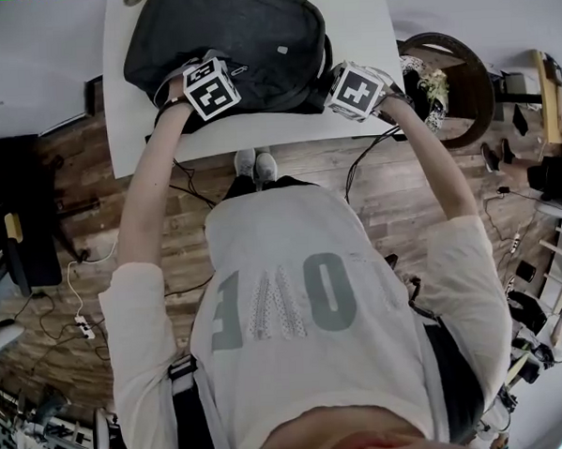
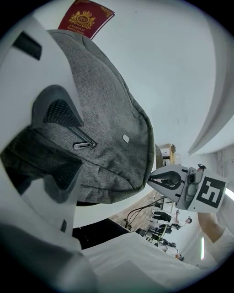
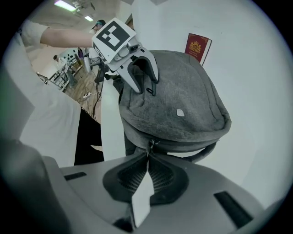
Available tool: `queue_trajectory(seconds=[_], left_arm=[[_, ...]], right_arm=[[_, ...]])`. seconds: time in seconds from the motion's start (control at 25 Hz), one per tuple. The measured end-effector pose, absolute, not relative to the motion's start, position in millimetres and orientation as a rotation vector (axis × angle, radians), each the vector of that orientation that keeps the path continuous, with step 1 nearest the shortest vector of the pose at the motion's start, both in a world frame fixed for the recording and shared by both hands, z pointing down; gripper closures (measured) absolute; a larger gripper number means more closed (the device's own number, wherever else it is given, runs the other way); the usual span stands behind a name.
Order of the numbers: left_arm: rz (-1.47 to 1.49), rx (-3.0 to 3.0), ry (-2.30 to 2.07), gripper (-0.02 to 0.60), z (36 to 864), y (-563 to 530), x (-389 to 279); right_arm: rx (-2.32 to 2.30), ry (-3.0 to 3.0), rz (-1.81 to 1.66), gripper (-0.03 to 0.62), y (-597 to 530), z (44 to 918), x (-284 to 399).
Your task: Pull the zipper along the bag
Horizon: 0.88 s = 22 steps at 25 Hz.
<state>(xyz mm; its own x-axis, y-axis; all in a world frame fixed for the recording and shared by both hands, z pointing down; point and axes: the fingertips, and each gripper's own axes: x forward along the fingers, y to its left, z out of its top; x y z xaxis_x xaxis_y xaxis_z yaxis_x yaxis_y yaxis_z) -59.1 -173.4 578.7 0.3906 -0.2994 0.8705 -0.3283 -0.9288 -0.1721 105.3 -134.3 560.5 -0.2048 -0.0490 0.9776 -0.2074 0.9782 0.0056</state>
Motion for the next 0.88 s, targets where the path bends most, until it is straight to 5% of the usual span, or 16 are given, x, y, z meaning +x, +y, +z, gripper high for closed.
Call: queue_trajectory(seconds=[0.88], left_arm=[[1.482, 2.649, -0.624, 0.345, 574.5, -171.9, -61.9]], right_arm=[[0.138, -1.945, 0.271, 0.560, -58.5, 580.4, 15.7]])
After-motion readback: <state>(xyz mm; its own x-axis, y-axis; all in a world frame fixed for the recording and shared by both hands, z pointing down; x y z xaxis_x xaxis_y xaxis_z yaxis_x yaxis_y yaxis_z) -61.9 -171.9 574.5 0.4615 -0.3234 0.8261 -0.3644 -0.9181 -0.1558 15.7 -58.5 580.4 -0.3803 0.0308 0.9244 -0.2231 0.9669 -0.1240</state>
